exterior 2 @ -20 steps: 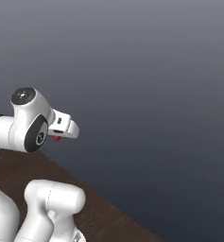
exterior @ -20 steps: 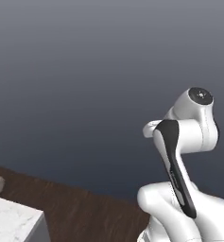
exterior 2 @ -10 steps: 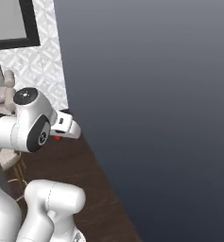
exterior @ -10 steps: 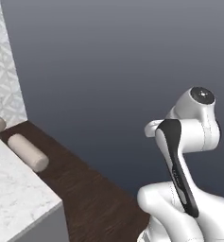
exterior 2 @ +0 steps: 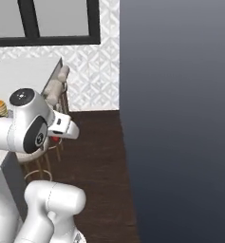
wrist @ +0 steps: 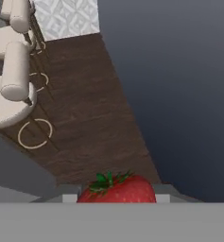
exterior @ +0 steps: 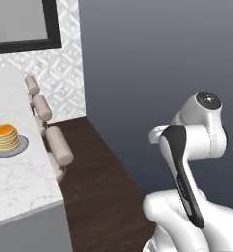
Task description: Take the strawberry from the fridge and place it on top of the pancake, located on the dining counter.
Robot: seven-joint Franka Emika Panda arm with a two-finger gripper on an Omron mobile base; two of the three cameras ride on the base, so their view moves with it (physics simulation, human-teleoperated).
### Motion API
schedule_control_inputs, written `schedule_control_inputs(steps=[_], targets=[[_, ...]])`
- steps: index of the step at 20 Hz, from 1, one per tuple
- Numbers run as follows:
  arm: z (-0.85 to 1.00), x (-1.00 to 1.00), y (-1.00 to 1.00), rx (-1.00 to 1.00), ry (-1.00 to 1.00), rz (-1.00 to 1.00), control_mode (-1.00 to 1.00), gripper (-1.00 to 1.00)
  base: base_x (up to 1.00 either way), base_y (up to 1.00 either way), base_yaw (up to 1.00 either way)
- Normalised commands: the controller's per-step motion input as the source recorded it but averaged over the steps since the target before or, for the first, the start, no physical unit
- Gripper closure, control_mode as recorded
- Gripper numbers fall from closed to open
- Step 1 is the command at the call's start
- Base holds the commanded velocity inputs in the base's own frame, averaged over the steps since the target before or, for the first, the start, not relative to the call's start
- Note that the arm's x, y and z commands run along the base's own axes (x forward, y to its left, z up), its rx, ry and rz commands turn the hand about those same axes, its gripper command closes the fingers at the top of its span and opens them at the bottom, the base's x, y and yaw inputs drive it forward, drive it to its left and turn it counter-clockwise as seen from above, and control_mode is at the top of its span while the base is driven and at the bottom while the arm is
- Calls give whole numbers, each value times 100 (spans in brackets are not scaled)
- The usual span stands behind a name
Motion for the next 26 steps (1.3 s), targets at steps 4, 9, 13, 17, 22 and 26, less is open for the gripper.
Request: schedule_control_inputs(steps=[4, 9, 13, 17, 22, 26], targets=[[0, 0, 0, 0, 0, 0, 100, 100, 79, -50, 68], [0, 0, 0, 0, 0, 0, 100, 100, 68, -32, 70], [0, 0, 0, 0, 0, 0, 100, 100, 70, -59, 75], [0, 0, 0, 0, 0, 0, 100, 100, 57, -62, 78], [0, 0, 0, 0, 0, 0, 100, 100, 30, -70, 79], [0, 0, 0, 0, 0, 0, 100, 100, 9, -71, 80]])
